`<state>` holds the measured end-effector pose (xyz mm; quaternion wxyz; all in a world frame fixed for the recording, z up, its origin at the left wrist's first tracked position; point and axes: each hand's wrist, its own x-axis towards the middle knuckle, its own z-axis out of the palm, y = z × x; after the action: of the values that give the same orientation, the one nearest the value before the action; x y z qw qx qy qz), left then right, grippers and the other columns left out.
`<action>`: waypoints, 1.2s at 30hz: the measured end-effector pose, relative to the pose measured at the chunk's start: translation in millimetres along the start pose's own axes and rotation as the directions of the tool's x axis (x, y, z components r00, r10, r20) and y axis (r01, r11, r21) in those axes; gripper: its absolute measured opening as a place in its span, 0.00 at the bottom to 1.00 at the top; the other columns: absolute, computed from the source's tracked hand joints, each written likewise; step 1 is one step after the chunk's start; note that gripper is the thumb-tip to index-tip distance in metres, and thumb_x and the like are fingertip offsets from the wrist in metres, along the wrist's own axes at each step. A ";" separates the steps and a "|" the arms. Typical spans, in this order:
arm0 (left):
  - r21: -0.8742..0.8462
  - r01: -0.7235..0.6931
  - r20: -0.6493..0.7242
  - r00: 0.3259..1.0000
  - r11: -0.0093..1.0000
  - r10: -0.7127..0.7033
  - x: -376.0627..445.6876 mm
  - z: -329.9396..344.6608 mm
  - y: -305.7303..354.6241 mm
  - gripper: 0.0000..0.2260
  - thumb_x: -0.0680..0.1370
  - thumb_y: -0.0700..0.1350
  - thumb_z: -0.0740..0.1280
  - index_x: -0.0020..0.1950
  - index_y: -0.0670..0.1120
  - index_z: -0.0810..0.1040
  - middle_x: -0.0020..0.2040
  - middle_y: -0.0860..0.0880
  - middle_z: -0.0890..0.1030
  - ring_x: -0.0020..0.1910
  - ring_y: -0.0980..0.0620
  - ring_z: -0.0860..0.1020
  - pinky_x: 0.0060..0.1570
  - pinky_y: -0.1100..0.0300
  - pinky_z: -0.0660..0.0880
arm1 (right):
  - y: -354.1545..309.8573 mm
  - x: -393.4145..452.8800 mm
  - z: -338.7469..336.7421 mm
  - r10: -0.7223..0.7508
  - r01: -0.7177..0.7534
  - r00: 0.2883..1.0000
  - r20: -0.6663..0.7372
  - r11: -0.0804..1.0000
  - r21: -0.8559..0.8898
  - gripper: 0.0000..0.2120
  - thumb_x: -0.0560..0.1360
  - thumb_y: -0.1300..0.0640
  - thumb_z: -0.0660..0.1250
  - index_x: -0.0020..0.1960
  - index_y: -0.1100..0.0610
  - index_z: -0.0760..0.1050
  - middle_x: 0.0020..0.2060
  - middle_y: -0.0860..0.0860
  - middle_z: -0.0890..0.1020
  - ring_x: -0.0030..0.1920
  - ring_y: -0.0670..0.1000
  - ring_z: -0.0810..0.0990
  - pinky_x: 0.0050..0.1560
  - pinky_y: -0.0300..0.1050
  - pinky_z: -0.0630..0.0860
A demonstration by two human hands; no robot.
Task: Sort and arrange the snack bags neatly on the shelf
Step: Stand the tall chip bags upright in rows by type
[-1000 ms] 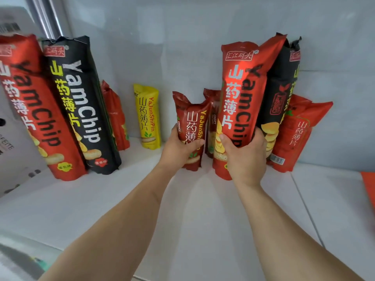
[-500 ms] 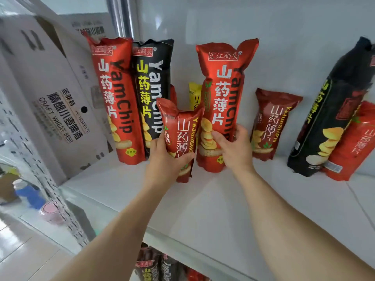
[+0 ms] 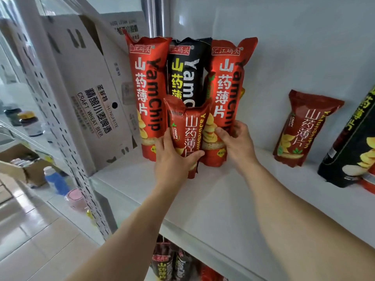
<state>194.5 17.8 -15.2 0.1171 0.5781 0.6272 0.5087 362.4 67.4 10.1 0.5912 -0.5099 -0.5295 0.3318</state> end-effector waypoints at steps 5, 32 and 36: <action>0.097 -0.171 -0.239 0.952 0.980 0.190 -18.4 10.8 12.0 0.48 0.69 0.64 0.74 0.78 0.43 0.57 0.76 0.41 0.62 0.75 0.41 0.60 0.74 0.41 0.61 | 3.6 -7.9 -30.5 0.010 -0.010 1.000 0.002 0.998 -0.055 0.36 0.73 0.47 0.73 0.75 0.53 0.62 0.68 0.46 0.72 0.66 0.46 0.71 0.64 0.43 0.70; -0.328 0.168 0.539 0.842 0.930 0.038 -30.9 233.9 162.8 0.48 0.71 0.56 0.77 0.80 0.52 0.49 0.75 0.50 0.65 0.73 0.47 0.68 0.69 0.45 0.71 | -48.2 12.7 -262.5 -0.480 0.154 0.746 -0.462 0.799 -0.582 0.45 0.70 0.44 0.73 0.78 0.55 0.54 0.75 0.55 0.62 0.76 0.54 0.60 0.75 0.55 0.62; -0.311 0.209 0.573 0.819 0.927 0.008 -25.6 244.4 158.9 0.46 0.72 0.52 0.77 0.80 0.51 0.50 0.73 0.49 0.68 0.71 0.46 0.70 0.68 0.46 0.72 | -47.3 27.3 -268.0 -0.377 0.096 0.790 -0.483 0.854 -0.511 0.49 0.68 0.43 0.74 0.79 0.52 0.49 0.75 0.52 0.63 0.74 0.53 0.63 0.73 0.56 0.65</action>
<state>478.1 89.5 -14.8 0.4284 0.6363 0.4903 0.4138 619.9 13.2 84.9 0.6207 -0.6374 -0.4539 -0.0495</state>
